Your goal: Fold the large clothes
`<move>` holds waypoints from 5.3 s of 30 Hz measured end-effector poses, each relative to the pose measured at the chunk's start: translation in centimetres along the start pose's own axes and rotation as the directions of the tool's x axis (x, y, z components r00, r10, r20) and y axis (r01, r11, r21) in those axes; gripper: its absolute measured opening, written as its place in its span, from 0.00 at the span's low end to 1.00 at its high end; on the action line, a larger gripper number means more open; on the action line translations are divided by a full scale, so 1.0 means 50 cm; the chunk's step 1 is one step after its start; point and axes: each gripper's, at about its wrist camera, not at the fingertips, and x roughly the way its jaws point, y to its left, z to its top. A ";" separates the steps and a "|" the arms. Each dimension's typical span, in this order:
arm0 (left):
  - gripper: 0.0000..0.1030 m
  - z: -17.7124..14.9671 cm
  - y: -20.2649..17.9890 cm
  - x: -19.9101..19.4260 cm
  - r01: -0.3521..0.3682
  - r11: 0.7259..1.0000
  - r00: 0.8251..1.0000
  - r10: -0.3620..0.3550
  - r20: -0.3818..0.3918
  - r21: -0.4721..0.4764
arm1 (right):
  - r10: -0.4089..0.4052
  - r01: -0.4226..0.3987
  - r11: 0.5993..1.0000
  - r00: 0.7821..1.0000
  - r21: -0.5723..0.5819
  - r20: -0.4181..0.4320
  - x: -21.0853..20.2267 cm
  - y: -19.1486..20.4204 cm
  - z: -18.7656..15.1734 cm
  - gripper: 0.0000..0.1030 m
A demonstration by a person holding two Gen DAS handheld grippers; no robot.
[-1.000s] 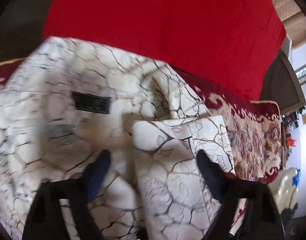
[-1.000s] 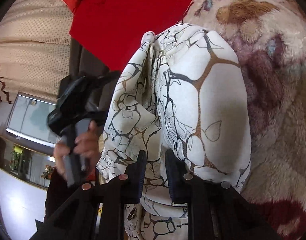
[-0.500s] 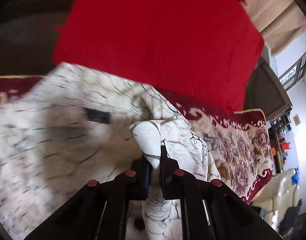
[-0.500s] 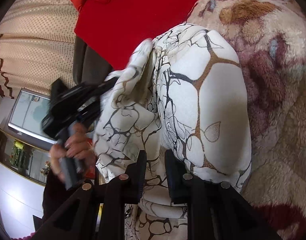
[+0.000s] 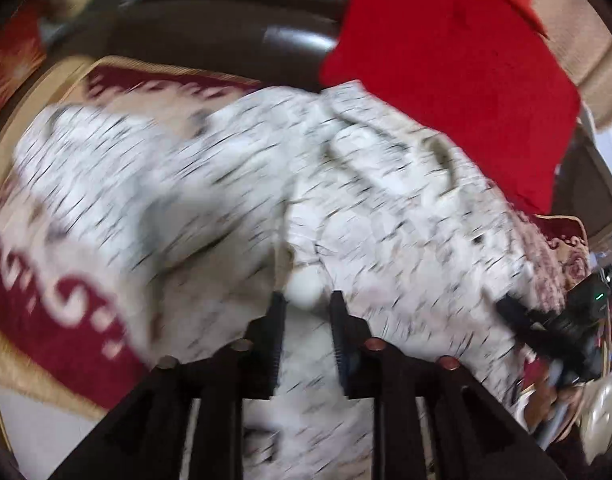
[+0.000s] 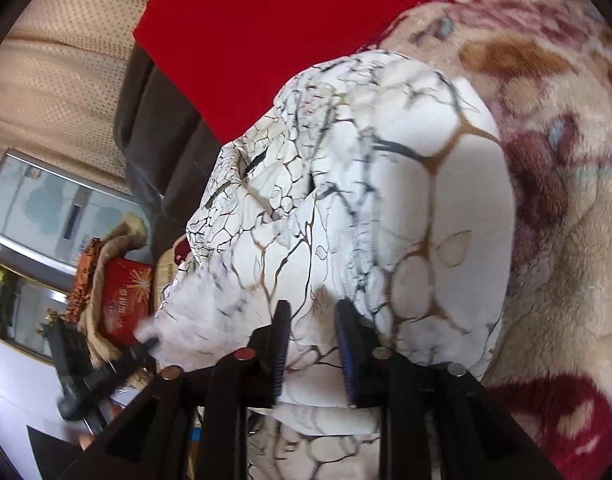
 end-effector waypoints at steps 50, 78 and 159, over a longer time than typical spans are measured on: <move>0.03 0.252 0.232 -0.157 0.143 0.979 0.899 -0.066 0.434 -0.148 | 0.050 -0.051 0.975 0.999 -0.218 -0.010 0.073 0.165 -0.055 0.71; 0.39 0.206 0.588 0.078 0.280 0.733 0.923 -0.027 0.385 -0.620 | 0.055 -0.053 0.980 0.998 -0.193 0.004 0.031 0.125 -0.029 0.73; 0.70 0.055 -0.100 0.092 -0.146 0.955 0.988 0.129 0.081 0.259 | -0.137 0.134 0.946 0.990 -0.295 0.008 -0.038 0.125 0.039 0.47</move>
